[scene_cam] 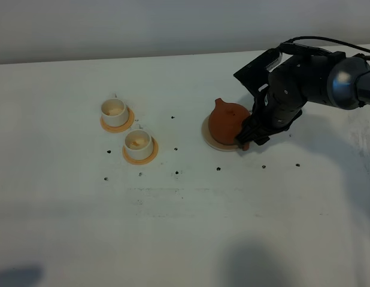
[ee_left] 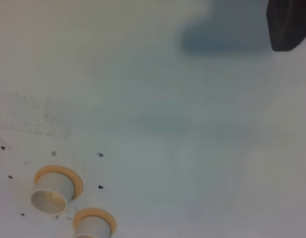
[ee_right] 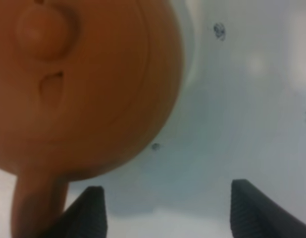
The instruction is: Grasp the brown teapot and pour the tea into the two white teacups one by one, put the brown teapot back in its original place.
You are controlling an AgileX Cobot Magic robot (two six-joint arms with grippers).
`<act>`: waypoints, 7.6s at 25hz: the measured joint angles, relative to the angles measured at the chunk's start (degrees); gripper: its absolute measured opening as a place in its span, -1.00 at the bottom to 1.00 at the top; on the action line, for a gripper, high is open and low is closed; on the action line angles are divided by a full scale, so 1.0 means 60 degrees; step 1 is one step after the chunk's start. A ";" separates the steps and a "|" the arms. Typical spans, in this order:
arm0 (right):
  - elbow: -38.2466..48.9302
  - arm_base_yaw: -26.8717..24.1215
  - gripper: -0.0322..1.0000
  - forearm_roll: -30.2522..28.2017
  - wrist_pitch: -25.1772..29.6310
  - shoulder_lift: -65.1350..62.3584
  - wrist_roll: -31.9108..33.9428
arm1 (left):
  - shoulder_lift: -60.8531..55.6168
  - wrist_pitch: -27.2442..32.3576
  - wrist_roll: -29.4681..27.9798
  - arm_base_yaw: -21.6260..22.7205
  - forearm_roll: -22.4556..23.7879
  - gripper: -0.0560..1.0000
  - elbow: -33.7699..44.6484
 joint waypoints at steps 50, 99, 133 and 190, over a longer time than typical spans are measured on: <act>-0.2208 0.0188 -0.02 0.2393 0.2689 0.0947 0.0156 | 0.0000 0.0000 -0.0009 0.0000 0.0000 -0.34 0.0000; -0.2208 0.0917 -0.77 0.2269 0.1979 -0.0601 -0.1072 | 0.0000 0.0000 0.0000 0.0000 0.0000 -0.34 0.0000; -0.2136 0.3326 -0.77 0.0026 0.2287 -0.0348 -0.1333 | 0.0000 0.0000 0.0000 0.0000 0.0000 -0.34 0.0000; -0.2136 0.4489 -0.77 -0.4095 0.1969 0.0566 -0.0591 | 0.0000 0.0000 0.0000 0.0000 0.0000 -0.34 0.0000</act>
